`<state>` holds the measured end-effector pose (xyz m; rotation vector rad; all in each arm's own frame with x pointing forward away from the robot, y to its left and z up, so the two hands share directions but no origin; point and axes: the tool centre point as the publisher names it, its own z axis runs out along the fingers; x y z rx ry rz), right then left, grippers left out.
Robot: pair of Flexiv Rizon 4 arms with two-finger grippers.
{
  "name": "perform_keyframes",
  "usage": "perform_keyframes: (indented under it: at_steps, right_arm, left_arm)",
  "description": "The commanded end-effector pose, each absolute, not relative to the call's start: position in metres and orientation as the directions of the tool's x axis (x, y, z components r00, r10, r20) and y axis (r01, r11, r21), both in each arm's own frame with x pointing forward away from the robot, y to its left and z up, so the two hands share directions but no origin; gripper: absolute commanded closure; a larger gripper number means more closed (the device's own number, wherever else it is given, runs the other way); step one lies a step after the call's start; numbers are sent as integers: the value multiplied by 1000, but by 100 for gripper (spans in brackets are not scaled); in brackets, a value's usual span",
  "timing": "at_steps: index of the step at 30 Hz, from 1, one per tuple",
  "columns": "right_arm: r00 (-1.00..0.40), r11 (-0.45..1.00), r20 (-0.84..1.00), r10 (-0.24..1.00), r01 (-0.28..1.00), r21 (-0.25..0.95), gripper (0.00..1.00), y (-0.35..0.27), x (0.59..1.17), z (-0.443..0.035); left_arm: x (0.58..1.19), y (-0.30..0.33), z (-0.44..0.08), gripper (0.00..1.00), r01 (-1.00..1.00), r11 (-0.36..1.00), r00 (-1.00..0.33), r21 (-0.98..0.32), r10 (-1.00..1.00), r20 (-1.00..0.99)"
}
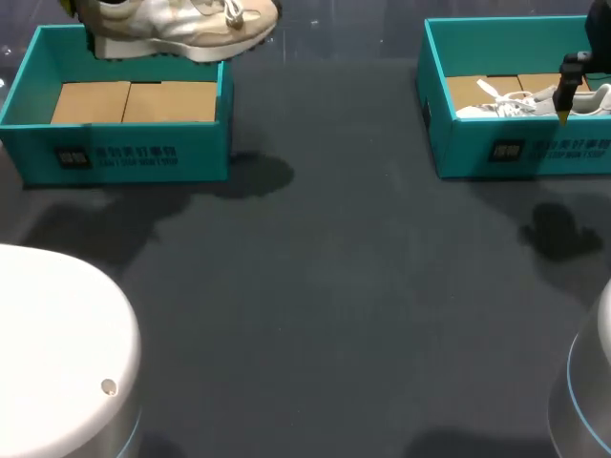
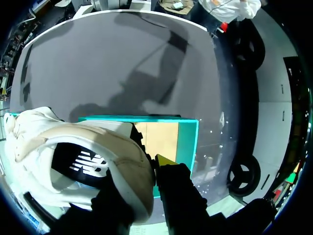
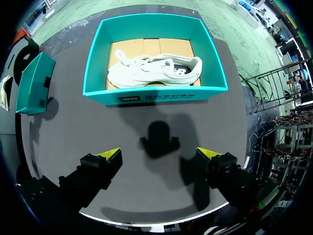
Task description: Take the shoe out of the shoebox, open the shoe tongue, remove and reinsert the insole, then place the shoe into the shoebox
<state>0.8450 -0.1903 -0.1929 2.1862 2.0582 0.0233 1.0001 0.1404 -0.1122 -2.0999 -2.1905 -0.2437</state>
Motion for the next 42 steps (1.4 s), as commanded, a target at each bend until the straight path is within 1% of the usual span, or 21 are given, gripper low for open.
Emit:
perform_keyframes:
  at_steps: [1,11,21,25,39,42]
  right_arm:
    - [65,-56,-84,994,992,112,0,-190,845,-193]
    - [65,-56,-84,994,992,112,0,-190,845,-193]
    - [65,-56,-84,994,992,112,0,-190,845,-193]
    - [65,-56,-84,994,992,112,0,-190,845,-193]
    - [65,-56,-84,994,992,112,0,-190,845,-193]
    - [65,-56,-84,994,992,112,0,-190,845,-193]
  left_arm:
    - [946,120,-117,100,984,2,-38,177,978,203]
    - [885,67,-133,100,989,-31,-3,142,972,233]
    - [825,17,-169,100,990,-54,23,133,974,225]
    - [803,-5,-177,100,993,-54,29,108,976,217]
    - [803,-5,-177,100,993,-54,29,108,976,217]
    - [790,-10,-188,100,995,-42,21,91,976,218]
